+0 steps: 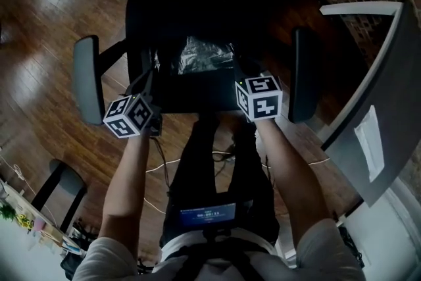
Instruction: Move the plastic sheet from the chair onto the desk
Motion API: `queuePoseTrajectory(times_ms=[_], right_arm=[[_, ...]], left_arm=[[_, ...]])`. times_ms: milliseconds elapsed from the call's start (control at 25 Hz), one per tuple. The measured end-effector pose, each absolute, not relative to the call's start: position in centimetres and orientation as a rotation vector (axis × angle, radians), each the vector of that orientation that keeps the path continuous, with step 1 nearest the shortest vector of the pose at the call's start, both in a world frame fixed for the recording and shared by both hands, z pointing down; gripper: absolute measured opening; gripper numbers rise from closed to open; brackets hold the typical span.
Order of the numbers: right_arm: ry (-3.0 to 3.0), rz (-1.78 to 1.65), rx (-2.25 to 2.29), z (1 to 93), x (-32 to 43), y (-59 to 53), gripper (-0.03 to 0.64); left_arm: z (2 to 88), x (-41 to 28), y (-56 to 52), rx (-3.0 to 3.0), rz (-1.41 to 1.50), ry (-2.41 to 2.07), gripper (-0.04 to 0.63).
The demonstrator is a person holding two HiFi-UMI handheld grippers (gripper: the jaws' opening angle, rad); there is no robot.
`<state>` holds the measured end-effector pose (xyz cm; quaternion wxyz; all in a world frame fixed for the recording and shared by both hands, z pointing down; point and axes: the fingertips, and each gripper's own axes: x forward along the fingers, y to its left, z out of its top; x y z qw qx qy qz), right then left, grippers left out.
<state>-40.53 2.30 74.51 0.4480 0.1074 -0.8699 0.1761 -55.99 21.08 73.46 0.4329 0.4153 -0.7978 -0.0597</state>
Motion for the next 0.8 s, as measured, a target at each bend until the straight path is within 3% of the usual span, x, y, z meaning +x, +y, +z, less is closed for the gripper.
queuePoseTrajectory(times_ms=[800], right_arm=[[-2.270, 0.402, 0.252, 59.7, -41.7, 3.4, 0.005]], left_arm=[[57.4, -57.5, 20.2, 1.104, -0.252, -2.090, 0.002]])
